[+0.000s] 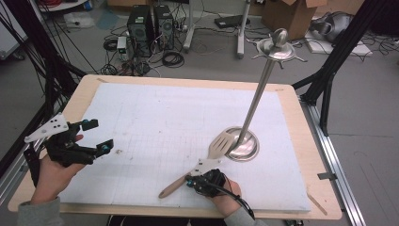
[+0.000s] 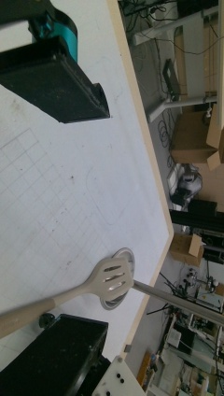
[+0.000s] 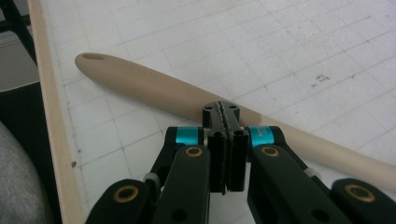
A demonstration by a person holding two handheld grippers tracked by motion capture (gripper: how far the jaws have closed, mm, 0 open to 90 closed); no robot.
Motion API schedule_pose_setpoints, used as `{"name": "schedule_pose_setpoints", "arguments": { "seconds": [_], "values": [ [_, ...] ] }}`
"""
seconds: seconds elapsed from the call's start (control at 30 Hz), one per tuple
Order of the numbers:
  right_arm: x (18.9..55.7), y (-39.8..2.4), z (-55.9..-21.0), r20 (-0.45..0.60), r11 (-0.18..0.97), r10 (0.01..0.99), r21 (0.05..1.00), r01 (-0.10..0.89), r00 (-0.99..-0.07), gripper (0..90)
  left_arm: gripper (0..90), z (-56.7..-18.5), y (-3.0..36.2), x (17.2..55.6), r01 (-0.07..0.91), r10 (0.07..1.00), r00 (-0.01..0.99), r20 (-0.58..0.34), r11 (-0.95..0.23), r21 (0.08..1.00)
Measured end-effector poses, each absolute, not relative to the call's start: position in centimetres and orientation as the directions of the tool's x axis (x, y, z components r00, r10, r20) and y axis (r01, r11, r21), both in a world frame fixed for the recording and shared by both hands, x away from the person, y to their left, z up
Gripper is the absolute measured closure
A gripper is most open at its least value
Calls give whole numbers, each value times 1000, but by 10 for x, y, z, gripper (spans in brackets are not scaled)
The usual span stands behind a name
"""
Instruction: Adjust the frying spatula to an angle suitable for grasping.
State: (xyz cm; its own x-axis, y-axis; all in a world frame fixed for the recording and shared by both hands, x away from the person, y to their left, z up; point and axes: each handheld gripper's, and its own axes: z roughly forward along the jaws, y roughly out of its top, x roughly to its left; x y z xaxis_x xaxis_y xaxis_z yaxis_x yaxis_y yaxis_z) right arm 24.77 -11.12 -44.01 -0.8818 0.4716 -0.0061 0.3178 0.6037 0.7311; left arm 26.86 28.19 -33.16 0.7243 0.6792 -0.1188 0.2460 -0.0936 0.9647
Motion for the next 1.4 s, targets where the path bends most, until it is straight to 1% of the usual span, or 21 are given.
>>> {"name": "schedule_pose_setpoints", "arguments": {
  "seconds": [0.27, 0.43, 0.57, 1.07, 1.4],
  "values": [
    [249, -105, -441, -30, 605, 474, 738, 301, -880, 900, 18, -334, 281, 270, 256, 681, 722, -121, -100, 962],
    [252, -100, -442, -24, 601, 478, 738, 307, -878, 900, 18, -333, 281, 269, 249, 676, 727, -120, -97, 964],
    [257, -97, -442, -37, 603, 467, 744, 288, -884, 900, 18, -333, 284, 269, 248, 683, 721, -116, -99, 964],
    [276, -83, -444, -19, 574, 496, 757, 312, -868, 900, 18, -332, 286, 268, 249, 687, 717, -123, -87, 965],
    [289, -74, -445, -18, 556, 537, 759, 338, -843, 900, 18, -331, 288, 266, 238, 693, 711, -118, -79, 968]
  ]
}}
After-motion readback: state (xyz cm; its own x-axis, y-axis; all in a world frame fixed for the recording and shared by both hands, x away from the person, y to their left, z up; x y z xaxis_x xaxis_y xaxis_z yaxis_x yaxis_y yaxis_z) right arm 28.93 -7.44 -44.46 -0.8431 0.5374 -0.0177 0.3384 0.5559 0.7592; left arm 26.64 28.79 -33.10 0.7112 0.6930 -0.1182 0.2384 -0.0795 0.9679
